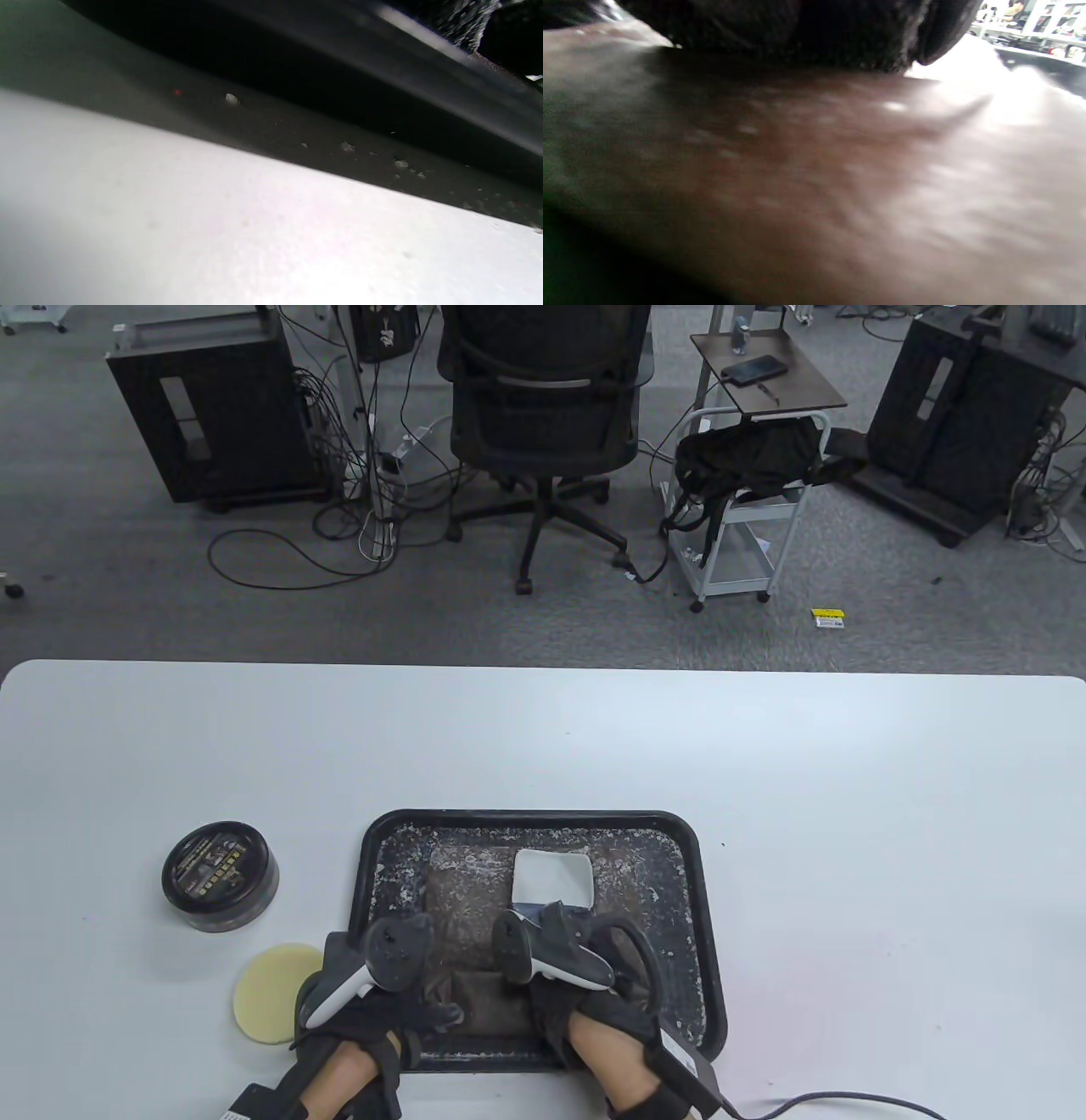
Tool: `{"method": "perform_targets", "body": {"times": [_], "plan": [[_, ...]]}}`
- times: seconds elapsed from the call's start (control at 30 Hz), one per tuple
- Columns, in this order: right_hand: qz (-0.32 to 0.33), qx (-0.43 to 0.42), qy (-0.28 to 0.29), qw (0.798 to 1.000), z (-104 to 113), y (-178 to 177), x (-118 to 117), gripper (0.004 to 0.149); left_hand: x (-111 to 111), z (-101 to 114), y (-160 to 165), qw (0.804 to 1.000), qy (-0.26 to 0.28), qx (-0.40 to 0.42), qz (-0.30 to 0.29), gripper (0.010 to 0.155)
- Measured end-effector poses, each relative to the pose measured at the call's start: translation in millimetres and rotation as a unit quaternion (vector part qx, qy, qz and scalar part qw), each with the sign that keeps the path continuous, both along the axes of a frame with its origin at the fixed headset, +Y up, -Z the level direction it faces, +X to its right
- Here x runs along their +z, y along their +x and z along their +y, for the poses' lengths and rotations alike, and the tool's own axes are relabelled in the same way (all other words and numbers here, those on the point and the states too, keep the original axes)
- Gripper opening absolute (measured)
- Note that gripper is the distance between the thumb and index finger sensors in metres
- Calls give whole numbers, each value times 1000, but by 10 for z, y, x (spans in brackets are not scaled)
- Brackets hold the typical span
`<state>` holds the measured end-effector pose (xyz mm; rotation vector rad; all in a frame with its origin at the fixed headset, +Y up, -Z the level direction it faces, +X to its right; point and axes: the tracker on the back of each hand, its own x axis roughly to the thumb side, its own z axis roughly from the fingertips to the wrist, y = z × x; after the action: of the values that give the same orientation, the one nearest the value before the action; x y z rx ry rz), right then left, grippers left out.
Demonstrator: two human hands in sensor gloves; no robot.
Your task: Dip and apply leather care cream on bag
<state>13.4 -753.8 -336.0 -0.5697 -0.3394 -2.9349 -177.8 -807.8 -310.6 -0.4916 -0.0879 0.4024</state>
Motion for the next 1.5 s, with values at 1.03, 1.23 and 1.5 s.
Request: {"method": "perform_targets", "body": {"times": [1.03, 1.23, 1.5], "plan": [[103, -91, -79, 987, -1, -68, 24, 56, -6, 1, 3, 1000, -5, -5, 3, 102], [59, -80, -107, 989, 9, 346, -51, 55, -9, 1, 5, 1000, -8, -7, 1, 94], [-21, -84, -116, 989, 59, 983, -83, 55, -10, 2, 6, 1000, -9, -8, 1, 92]]}}
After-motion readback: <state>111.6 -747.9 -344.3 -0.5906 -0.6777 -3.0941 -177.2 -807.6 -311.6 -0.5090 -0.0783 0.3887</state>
